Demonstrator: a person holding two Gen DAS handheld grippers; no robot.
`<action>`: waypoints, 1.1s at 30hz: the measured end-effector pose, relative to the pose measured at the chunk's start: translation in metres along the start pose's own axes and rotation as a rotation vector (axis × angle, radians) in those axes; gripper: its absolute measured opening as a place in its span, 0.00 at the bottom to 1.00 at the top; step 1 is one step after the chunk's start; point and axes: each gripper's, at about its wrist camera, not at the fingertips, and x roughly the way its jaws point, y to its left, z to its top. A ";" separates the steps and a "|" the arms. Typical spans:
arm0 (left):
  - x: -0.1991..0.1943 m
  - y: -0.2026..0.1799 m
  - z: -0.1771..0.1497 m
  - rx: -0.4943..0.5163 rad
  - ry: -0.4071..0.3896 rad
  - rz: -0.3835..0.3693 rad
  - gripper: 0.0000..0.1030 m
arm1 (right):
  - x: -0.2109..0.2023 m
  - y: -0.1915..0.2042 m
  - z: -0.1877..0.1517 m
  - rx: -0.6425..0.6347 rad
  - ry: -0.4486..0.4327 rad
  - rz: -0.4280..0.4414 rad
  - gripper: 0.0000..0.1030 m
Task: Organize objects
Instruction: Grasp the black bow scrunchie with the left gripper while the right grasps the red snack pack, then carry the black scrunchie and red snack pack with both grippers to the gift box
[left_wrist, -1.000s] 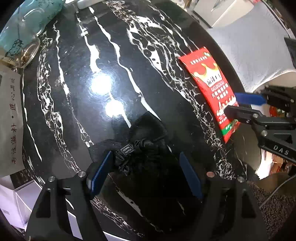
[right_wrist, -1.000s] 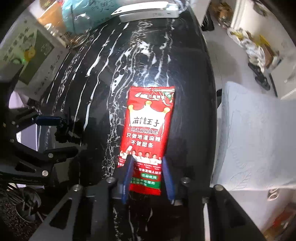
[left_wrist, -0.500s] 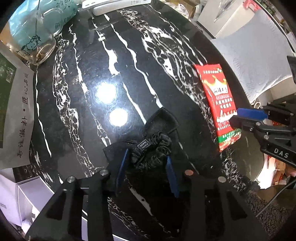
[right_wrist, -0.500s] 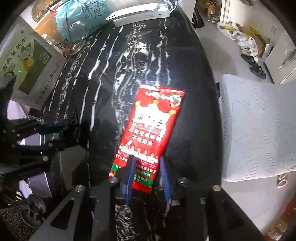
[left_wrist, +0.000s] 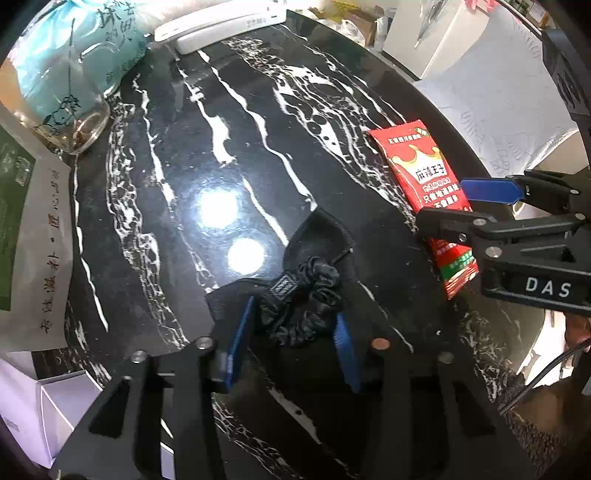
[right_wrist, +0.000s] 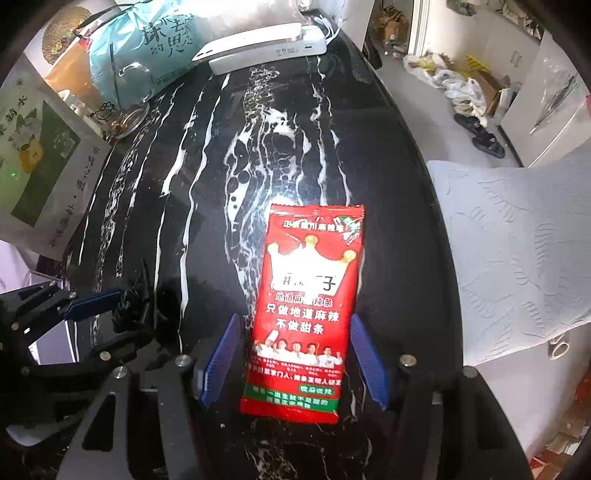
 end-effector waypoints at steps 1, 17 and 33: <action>-0.002 0.003 -0.001 -0.005 -0.007 0.000 0.32 | 0.000 0.003 -0.001 -0.016 -0.010 -0.017 0.61; 0.002 -0.001 0.016 -0.039 -0.013 -0.052 0.12 | -0.006 0.003 -0.015 -0.006 -0.056 -0.018 0.43; -0.032 -0.012 0.007 -0.065 -0.040 -0.085 0.12 | -0.046 0.004 -0.029 -0.037 -0.080 0.020 0.43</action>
